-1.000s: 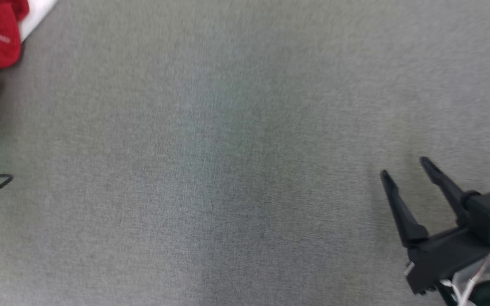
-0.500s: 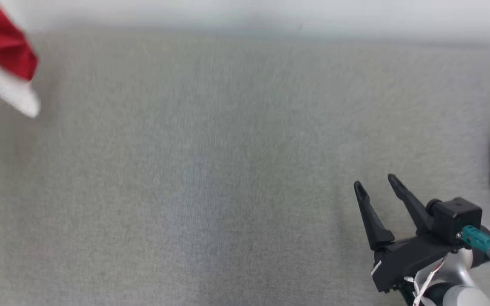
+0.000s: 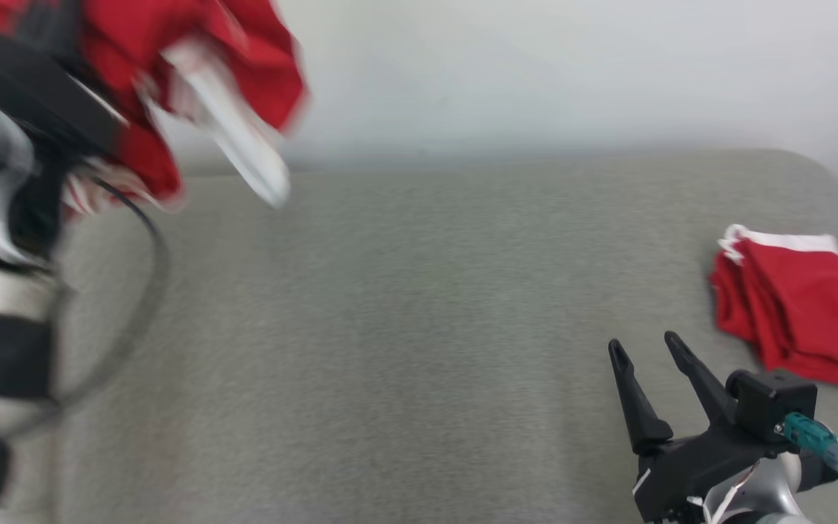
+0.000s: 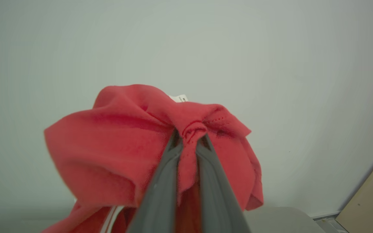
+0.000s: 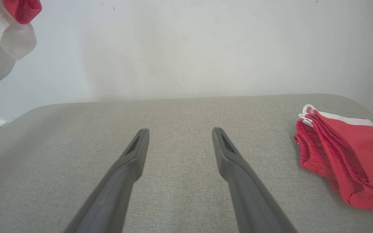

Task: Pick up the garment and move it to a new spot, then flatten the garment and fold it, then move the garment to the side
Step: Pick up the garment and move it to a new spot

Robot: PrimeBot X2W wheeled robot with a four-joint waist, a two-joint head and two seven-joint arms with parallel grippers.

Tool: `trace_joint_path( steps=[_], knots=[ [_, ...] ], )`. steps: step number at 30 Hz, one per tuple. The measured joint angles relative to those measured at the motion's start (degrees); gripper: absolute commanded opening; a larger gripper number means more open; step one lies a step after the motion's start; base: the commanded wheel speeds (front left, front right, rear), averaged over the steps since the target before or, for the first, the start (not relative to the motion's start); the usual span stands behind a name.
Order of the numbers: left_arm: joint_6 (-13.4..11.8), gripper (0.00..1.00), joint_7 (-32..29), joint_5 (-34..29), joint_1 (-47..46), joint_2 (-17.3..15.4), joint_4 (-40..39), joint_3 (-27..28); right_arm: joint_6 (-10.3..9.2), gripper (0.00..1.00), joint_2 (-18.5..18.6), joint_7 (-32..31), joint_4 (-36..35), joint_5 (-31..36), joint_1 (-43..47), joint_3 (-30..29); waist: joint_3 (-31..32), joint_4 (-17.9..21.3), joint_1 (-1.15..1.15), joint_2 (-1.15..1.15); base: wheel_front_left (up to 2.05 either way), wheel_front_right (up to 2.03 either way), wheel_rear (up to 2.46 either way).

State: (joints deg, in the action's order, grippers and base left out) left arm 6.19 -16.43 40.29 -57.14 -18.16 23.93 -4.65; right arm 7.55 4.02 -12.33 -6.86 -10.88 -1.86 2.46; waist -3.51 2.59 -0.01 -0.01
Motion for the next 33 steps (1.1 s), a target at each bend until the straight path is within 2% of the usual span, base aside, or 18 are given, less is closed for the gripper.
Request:
trace_joint_path(
  steps=[6, 10, 12, 15, 22, 23, 24, 29, 33],
  knots=[
    [-2.75, 0.0, -0.78, 1.22, 13.88, 7.01, -12.7, -4.45, 0.0, 1.0, -0.31, -0.34, -0.9, 0.07, 0.75, 0.0, 1.11, 5.72, 0.01, 0.0, 0.0, 0.0, 0.0],
    [-4.69, 0.0, 0.33, -1.42, 21.88, 8.76, -16.01, -7.78, 0.0, 1.0, -0.45, -0.31, -1.12, 0.02, 0.75, 0.13, 1.14, 9.41, 0.01, 0.0, 0.0, 0.0, 0.0],
    [-5.7, 0.0, 1.88, -2.94, 26.26, 9.75, -15.62, -9.7, 0.0, 1.0, -0.6, -0.21, -1.05, -0.13, 0.75, 0.53, 0.76, 11.91, 0.01, 0.01, 0.0, 0.0, 0.0],
    [-5.69, 0.0, 3.3, -4.09, 29.08, 10.88, -13.43, -11.74, 0.0, 1.0, -0.75, 0.24, -0.76, -0.27, 0.75, 0.96, 0.06, 13.88, 0.01, 0.01, 0.0, 0.0, 0.0],
    [-6.7, 0.0, 7.17, -5.06, 32.42, 12.85, -1.82, -14.02, 0.0, 1.0, -1.0, 0.59, 0.35, -0.62, 0.41, 2.01, -2.24, 15.62, 0.02, 0.01, 0.0, 0.0, 0.0],
    [-6.69, 0.36, 7.6, -4.98, 32.64, 13.26, -0.26, -14.32, 0.0, 1.0, -0.98, 0.59, 0.43, -0.62, 0.31, 2.0, -2.34, 15.53, 0.02, 0.01, 0.0, 0.0, 0.0],
    [-6.68, 1.0, 7.95, -4.74, 32.71, 13.65, 0.75, -14.63, 0.0, 1.0, -0.97, 0.59, 0.48, -0.62, 0.21, 1.96, -2.38, 15.38, 0.02, 0.01, 0.0, 0.0, 0.0],
    [-6.37, 1.0, 10.26, -4.3, 33.55, 14.24, 3.0, -15.47, 0.0, 1.0, -0.99, 0.41, 0.91, -0.52, 0.19, 1.75, -1.91, 13.73, 0.02, 0.01, 0.0, 0.0, 0.0],
    [-6.3, 1.0, 12.34, -4.21, 35.46, 13.52, 1.55, -15.41, 0.0, 1.0, -0.97, 0.15, 1.29, -0.24, 0.8, 1.31, -0.76, 11.8, 0.02, 0.01, 0.0, 0.0, 0.0]
  ],
)
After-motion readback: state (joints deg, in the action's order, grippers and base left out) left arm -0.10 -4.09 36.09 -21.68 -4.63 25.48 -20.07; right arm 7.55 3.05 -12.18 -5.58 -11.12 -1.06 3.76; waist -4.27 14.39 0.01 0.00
